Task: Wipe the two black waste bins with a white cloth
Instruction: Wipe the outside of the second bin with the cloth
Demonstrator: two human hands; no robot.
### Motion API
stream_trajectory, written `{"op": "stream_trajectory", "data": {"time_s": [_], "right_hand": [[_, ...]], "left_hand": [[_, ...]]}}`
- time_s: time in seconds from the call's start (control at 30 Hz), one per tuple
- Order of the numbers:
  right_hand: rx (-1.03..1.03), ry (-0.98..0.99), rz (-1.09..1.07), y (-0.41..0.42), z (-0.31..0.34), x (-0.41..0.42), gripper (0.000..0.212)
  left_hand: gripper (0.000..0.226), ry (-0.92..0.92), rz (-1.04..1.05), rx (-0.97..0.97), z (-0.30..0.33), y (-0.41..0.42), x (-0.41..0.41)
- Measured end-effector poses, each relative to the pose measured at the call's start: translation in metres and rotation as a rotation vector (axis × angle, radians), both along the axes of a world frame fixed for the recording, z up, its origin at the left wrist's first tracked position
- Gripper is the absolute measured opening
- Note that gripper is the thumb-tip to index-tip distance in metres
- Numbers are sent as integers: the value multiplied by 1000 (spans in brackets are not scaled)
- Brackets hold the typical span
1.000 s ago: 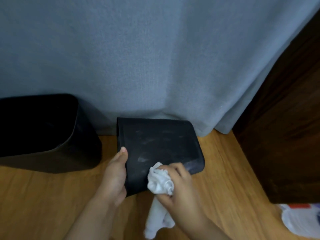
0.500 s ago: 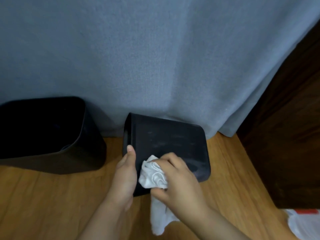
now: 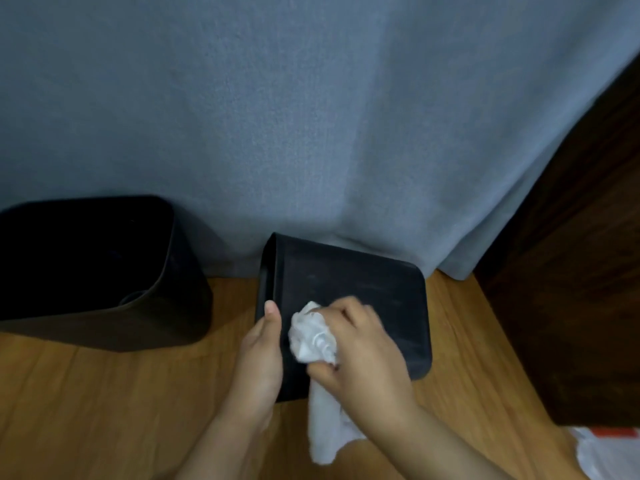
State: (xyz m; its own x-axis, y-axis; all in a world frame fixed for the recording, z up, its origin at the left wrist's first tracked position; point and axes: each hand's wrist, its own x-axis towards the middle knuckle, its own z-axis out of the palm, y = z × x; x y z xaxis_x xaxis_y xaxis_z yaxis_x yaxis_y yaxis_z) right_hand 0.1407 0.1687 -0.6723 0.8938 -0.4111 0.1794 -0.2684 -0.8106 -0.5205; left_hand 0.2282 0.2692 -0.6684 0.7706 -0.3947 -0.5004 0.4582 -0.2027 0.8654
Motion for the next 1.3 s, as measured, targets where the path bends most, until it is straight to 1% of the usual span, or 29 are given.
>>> {"op": "stream_trajectory", "data": {"time_s": [0.07, 0.13, 0.17, 0.23, 0.3, 0.33, 0.4, 0.5, 0.53, 0.6, 0.67, 0.7, 0.8, 0.87, 0.93, 0.97, 1.0, 1.07, 1.13, 1.17, 1.23, 1.3], "right_hand": [[81, -13, -156, -19, -5, -2, 40], [137, -34, -309, -30, -4, 2, 32], [128, -35, -322, -30, -2, 4, 32], [128, -43, -212, -20, 7, 12, 38], [114, -49, -50, -13, 15, 22, 41], [91, -41, -14, -15, 16, 26, 41], [78, -24, -83, -27, 17, 33, 41], [87, -79, -288, -43, 16, 36, 37], [95, -91, -295, -41, 17, 37, 36], [136, -110, -180, -28, 22, 37, 38], [127, -120, -48, -17, 24, 35, 40], [107, -112, -41, -19, 21, 33, 40], [65, -68, -211, -51, 0, 23, 42], [81, -46, -389, -75, -14, 9, 46], [103, -46, -544, -83, -18, -4, 42], [103, -60, -582, -80, -17, -7, 39], [102, -80, -574, -70, -12, -8, 38], [97, -105, -402, -45, -4, -4, 42], [98, -69, -219, -29, -8, -2, 45], [107, -66, -204, -31, -12, -4, 43], [179, -93, -347, -49, -23, -13, 35], [211, -50, -548, -70, -33, -26, 26]], "left_hand": [[64, 0, 12, -19, 2, -1, -3], [56, 0, 31, -30, 3, -1, -3], [48, -10, 39, -32, 4, -1, -4], [33, -47, 56, -22, 7, 0, -6], [31, -73, 47, -19, 6, 1, -4], [33, -76, 43, -16, 5, 1, -4], [37, -94, 50, -11, 4, 1, -2], [40, -147, 40, 4, 4, -3, -4], [40, -161, 42, 0, 3, -3, -5], [39, -166, 44, -11, 3, -2, -6], [39, -167, 32, -26, 0, 0, -7], [41, -162, 27, -29, 0, 1, -9], [50, -169, 37, -13, -3, 2, -11], [47, -151, 36, -31, 0, 1, -12], [39, -119, 15, -56, 4, -1, -14], [37, -112, 10, -63, 5, -1, -15], [37, -118, 10, -61, 5, -1, -16], [40, -130, 51, -43, 3, 0, -15], [43, -123, 94, -36, 1, 3, -14], [42, -120, 105, -35, 2, 3, -14], [40, -108, 102, -54, 4, 4, -14], [41, -81, 73, -70, 9, 4, -15]]}}
